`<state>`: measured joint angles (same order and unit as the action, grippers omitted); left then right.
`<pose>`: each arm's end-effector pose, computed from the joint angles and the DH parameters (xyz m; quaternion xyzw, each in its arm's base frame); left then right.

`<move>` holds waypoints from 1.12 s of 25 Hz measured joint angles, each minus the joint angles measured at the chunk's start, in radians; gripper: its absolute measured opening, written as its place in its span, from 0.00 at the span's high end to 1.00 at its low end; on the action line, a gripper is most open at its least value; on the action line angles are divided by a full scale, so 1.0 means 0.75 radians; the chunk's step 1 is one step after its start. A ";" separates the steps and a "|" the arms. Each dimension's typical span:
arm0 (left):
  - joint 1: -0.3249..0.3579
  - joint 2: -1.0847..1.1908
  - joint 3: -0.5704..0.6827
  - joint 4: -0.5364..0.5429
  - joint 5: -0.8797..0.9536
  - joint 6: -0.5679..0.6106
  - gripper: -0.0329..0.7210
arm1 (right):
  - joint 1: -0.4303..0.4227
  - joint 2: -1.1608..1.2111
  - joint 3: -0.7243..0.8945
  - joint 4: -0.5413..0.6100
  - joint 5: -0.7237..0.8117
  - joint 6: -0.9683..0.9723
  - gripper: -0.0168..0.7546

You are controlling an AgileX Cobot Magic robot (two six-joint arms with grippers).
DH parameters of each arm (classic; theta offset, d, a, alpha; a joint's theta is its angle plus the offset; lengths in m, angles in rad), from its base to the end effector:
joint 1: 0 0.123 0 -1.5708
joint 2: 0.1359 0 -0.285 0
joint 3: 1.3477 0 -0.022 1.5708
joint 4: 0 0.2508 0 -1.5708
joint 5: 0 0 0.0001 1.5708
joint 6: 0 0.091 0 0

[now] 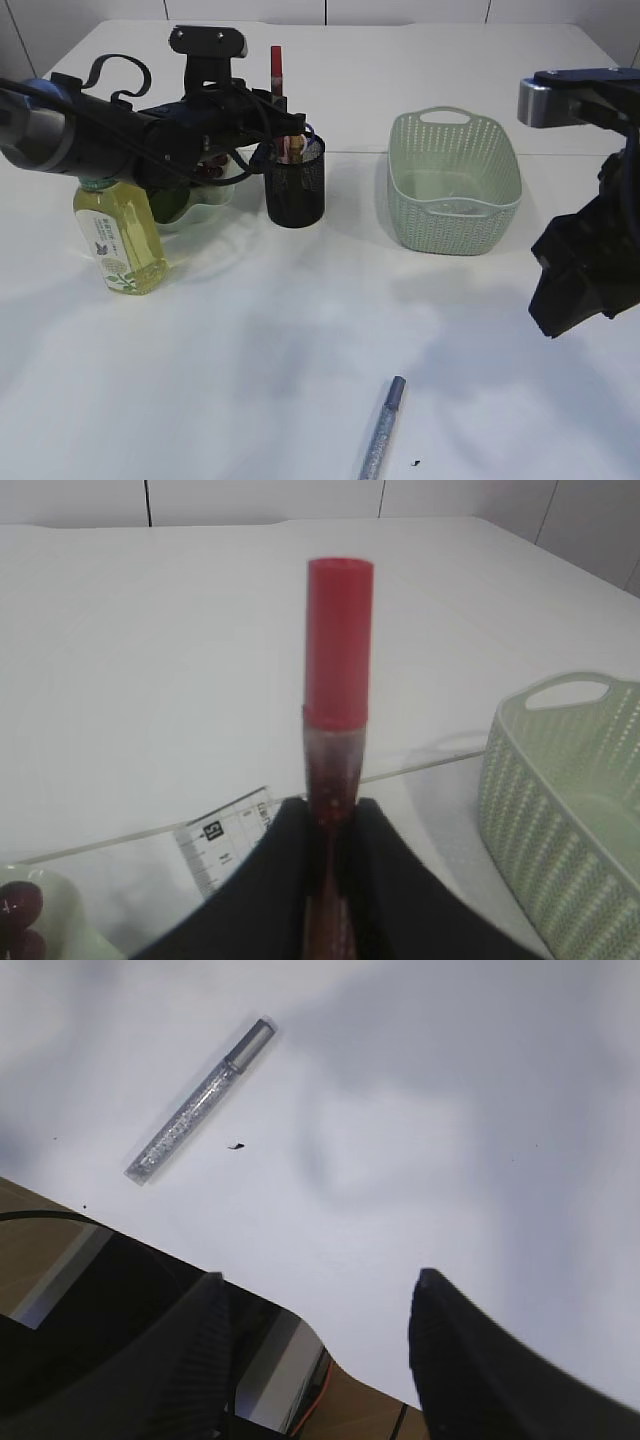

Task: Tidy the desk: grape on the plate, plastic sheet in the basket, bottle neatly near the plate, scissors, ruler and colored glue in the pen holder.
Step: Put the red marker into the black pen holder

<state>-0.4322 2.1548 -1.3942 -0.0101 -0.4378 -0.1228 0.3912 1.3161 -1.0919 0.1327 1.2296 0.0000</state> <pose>0.4416 -0.2033 0.1767 0.1161 0.7767 -0.1707 0.5951 0.2140 0.1005 0.3051 -0.1775 0.9767 0.0829 0.0872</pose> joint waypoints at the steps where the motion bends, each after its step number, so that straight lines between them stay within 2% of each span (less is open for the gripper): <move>1: 0.000 0.000 0.000 0.000 0.000 0.000 0.84 | 0.000 0.000 0.000 0.000 0.000 0.000 0.40; 9: 0.000 0.000 0.000 0.013 0.000 0.000 0.76 | 0.000 0.000 0.000 0.000 0.000 0.000 0.40; 14: 0.000 0.000 0.000 0.013 0.011 0.000 0.66 | 0.000 0.000 0.000 0.000 0.000 0.000 0.40; 19: 0.000 0.000 0.000 0.013 0.024 0.000 0.63 | 0.000 0.000 0.000 0.000 0.000 0.000 0.40; 24: 0.000 -0.085 0.000 0.013 0.168 0.000 0.63 | 0.000 0.000 0.000 0.000 0.000 0.000 0.40; 28: 0.000 -0.220 0.000 0.034 0.396 0.000 0.63 | 0.000 0.000 0.000 0.002 0.000 0.000 0.40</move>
<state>-0.4322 1.9895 -1.3942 0.0151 -0.1406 -0.1228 0.3912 1.3161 -1.0919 0.1345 1.2296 0.0000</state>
